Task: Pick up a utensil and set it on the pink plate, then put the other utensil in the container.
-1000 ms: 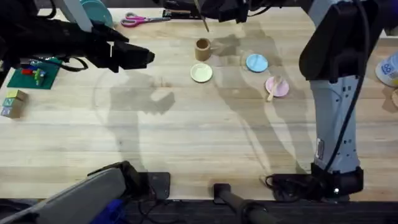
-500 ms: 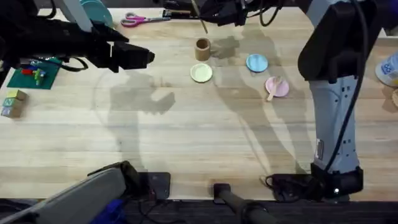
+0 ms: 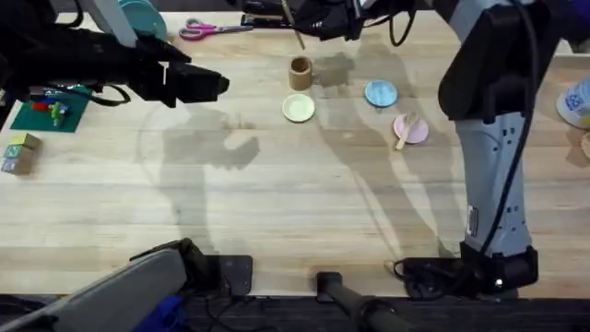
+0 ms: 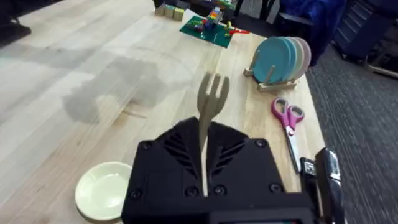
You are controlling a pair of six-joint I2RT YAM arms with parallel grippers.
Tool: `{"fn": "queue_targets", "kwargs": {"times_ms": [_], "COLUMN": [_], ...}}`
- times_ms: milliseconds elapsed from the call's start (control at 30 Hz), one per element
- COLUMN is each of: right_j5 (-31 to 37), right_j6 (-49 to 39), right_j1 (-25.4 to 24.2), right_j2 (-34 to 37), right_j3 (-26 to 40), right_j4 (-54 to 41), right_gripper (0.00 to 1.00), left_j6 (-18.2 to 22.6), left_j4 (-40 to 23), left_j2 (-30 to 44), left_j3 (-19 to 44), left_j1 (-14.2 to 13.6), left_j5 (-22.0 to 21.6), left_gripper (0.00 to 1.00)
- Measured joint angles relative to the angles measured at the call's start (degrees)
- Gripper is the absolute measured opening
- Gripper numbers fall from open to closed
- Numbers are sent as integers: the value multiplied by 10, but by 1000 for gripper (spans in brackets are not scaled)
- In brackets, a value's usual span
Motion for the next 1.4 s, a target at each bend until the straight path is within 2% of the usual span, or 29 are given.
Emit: {"fn": "queue_targets", "kwargs": {"times_ms": [900, 1400], "right_j5": [-9, -8], "right_j6": [11, 12], "right_j1": [5, 5], "right_j2": [4, 4], "right_j3": [-174, -194], "right_j4": [144, 164], "right_gripper": [33, 34], "left_j6": [0, 0], "left_j4": [0, 0], "left_j2": [0, 0], "left_j3": [0, 0], "left_j1": [0, 0], "left_j5": [0, 0], "left_gripper": [995, 994]}}
